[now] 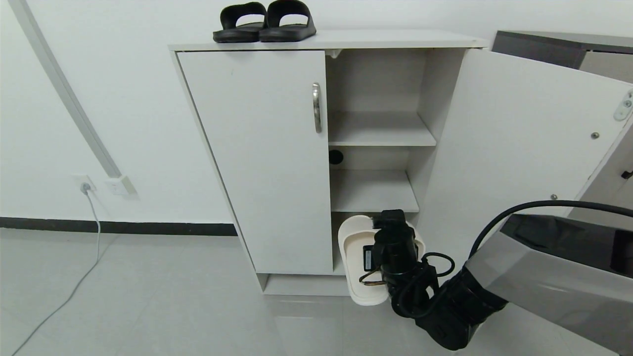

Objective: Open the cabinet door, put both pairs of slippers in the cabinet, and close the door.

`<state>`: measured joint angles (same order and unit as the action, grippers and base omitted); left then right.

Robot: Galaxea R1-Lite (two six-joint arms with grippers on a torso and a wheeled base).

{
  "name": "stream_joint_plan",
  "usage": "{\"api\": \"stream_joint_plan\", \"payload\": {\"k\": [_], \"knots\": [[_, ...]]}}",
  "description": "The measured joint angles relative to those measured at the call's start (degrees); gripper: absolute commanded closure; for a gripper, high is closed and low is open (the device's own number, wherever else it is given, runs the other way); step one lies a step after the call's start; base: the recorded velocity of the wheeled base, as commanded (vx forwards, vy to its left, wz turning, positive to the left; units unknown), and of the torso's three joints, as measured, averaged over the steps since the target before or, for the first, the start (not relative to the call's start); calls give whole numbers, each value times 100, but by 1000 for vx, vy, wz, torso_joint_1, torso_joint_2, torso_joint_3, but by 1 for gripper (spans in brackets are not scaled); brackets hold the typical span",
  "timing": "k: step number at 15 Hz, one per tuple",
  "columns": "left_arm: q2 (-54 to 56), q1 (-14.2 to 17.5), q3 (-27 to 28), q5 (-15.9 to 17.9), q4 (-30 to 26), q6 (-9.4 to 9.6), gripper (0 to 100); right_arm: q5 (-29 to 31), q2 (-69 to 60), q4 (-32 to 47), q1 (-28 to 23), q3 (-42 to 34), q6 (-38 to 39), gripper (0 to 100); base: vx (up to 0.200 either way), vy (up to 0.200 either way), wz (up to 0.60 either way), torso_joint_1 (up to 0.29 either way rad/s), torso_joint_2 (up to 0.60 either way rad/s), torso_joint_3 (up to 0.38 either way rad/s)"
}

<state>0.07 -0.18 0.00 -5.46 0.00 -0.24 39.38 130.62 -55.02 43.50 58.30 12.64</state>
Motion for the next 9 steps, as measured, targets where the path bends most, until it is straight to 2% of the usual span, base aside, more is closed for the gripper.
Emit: {"api": "stream_joint_plan", "payload": {"k": [6, 9], "knots": [[0, 0, 0, -4, 0, 0, 100, 6, 149, -30, -34, 83, -9, 100, 0, 0, 0, 5, 4, -190], [0, 0, 0, -4, 0, -2, 100, 9, 190, -517, -50, 71, -187, 100, 0, 0, 0, 1, 2, -17]]}}
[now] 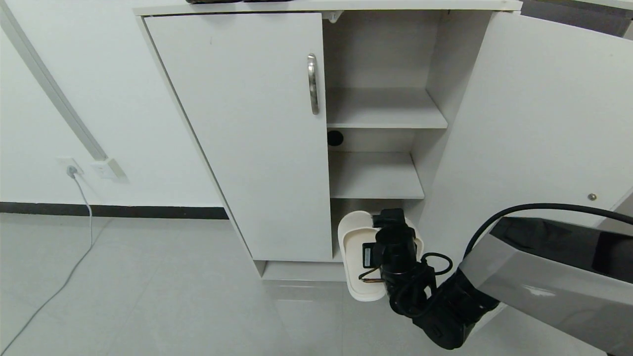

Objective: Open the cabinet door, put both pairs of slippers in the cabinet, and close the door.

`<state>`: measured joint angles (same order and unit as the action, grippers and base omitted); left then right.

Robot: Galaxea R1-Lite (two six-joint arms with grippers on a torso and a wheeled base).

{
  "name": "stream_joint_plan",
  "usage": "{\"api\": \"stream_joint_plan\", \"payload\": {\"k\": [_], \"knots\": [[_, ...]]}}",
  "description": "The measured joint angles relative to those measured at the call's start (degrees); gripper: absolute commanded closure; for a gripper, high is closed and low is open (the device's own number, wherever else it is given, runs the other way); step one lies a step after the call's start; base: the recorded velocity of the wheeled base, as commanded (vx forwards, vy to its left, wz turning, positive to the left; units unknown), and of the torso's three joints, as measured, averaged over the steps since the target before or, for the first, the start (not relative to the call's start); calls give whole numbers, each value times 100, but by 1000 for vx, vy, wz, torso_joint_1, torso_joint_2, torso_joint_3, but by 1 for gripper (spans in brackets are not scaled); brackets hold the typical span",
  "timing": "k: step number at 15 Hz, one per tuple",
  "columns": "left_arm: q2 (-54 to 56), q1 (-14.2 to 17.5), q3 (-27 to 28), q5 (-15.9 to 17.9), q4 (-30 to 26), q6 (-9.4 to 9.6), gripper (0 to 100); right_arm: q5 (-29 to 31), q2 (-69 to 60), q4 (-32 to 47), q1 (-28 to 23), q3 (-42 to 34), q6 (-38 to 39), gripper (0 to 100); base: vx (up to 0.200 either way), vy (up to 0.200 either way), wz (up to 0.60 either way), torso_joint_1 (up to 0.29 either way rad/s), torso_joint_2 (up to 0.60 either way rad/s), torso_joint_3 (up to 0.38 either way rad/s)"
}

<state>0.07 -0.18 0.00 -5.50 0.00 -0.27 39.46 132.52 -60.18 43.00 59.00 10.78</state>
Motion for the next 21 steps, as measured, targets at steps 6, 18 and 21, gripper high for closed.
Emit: {"api": "stream_joint_plan", "payload": {"k": [6, 18, 21], "knots": [[0, 0, 0, 6, 0, 2, 100, 0, 278, -1339, -44, -176, -717, 100, 0, 0, 0, 0, 0, 0], [0, 0, 0, 4, 0, 0, 100, 0, 317, -1389, -91, -158, -717, 100, 150, 0, 0, 2, 1, 2], [0, 2, 0, 2, 0, -2, 100, -7, 276, -1367, -88, -115, -730, 100, 0, 0, 0, 0, 0, 0]]}}
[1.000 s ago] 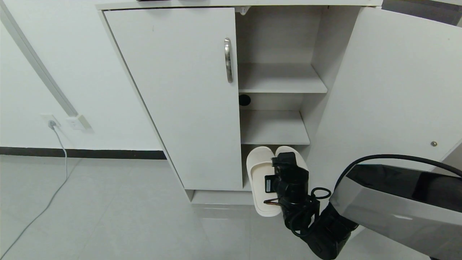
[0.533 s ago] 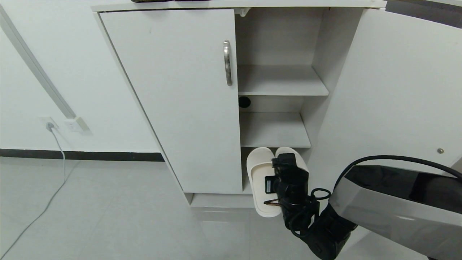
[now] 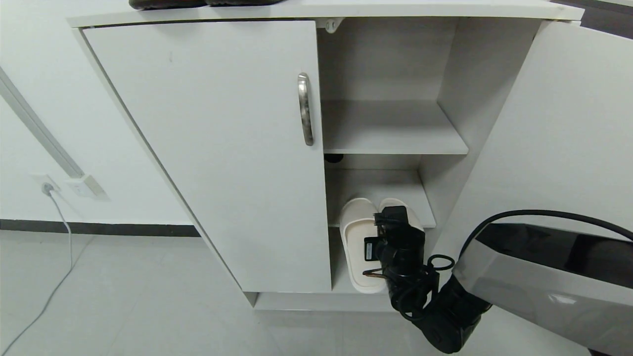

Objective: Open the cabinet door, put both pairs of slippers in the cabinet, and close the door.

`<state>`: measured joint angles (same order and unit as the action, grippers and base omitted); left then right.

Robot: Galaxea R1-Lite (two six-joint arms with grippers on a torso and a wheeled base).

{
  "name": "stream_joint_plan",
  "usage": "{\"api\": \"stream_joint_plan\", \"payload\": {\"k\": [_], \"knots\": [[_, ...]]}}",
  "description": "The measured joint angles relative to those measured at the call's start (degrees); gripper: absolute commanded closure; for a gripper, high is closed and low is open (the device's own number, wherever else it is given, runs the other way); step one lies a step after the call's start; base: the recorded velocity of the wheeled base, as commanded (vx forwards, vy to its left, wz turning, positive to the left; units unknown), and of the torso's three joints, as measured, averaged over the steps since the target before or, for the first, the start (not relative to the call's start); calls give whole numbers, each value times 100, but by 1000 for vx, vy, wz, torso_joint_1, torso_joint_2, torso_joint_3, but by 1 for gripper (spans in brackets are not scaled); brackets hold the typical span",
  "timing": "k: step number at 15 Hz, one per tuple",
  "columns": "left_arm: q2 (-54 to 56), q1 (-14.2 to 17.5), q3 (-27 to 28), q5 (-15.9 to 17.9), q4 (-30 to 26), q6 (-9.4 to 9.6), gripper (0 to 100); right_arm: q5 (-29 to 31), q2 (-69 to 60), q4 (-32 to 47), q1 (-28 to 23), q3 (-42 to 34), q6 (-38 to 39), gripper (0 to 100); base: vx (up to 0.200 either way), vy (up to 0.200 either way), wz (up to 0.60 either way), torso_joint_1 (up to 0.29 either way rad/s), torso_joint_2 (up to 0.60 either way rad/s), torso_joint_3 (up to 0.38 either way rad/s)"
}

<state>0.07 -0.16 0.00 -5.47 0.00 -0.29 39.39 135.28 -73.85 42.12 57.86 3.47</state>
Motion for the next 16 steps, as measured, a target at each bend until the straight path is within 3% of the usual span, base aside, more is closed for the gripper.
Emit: {"api": "stream_joint_plan", "payload": {"k": [16], "knots": [[0, -2, 0, -5, 0, 13, 100, -290, 461, 942, -571, 1618, -15, 100, 0, 0, 0, 0, 0, 0]]}}
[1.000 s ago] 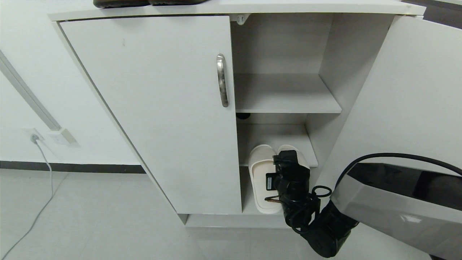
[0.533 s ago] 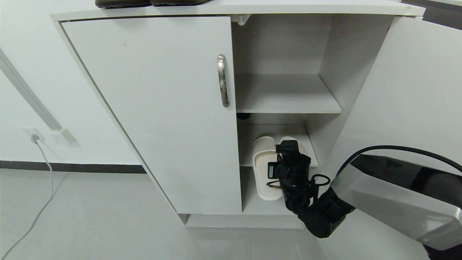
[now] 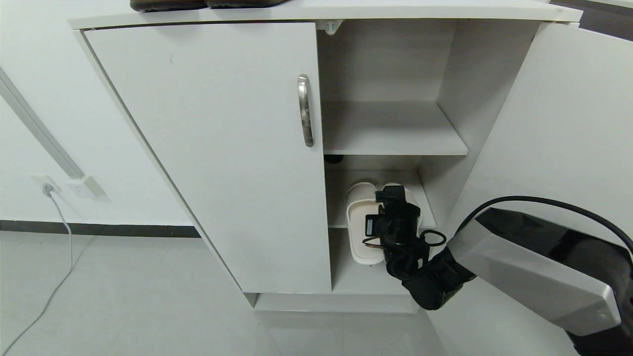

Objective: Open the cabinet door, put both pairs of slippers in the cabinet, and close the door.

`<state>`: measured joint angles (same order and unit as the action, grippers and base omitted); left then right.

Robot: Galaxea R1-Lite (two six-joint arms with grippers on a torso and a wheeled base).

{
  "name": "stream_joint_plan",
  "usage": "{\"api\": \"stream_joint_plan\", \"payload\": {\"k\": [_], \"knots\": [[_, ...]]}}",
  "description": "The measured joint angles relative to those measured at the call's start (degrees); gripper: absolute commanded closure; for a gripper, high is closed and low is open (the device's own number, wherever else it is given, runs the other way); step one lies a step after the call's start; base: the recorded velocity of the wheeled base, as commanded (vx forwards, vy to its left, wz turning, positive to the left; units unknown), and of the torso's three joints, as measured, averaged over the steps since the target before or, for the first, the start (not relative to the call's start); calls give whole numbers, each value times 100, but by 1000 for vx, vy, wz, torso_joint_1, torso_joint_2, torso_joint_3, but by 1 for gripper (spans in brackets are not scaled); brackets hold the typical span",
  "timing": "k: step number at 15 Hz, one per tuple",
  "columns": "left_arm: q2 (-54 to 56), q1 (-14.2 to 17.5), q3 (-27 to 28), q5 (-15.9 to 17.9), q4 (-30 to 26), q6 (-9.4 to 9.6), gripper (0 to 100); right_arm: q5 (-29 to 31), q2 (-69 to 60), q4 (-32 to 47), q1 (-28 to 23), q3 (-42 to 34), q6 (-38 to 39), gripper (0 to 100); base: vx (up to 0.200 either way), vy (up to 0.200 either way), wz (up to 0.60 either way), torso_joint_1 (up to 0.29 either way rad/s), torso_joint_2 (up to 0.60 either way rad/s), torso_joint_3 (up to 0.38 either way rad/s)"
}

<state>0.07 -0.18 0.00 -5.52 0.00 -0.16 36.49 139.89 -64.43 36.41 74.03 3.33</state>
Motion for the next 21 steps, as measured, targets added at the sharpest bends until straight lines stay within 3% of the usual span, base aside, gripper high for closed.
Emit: {"api": "stream_joint_plan", "payload": {"k": [11, 21], "knots": [[0, 0, 0, 0, 0, 0, 100, -12, 474, 1234, -249, 1855, 0, 100, 0, 0, 0, 0, 0, 0], [0, 0, 0, 0, 0, 0, 100, -135, 730, 1503, -412, 2337, 1, 100, 0, 0, 0, 0, 0, 0]]}}
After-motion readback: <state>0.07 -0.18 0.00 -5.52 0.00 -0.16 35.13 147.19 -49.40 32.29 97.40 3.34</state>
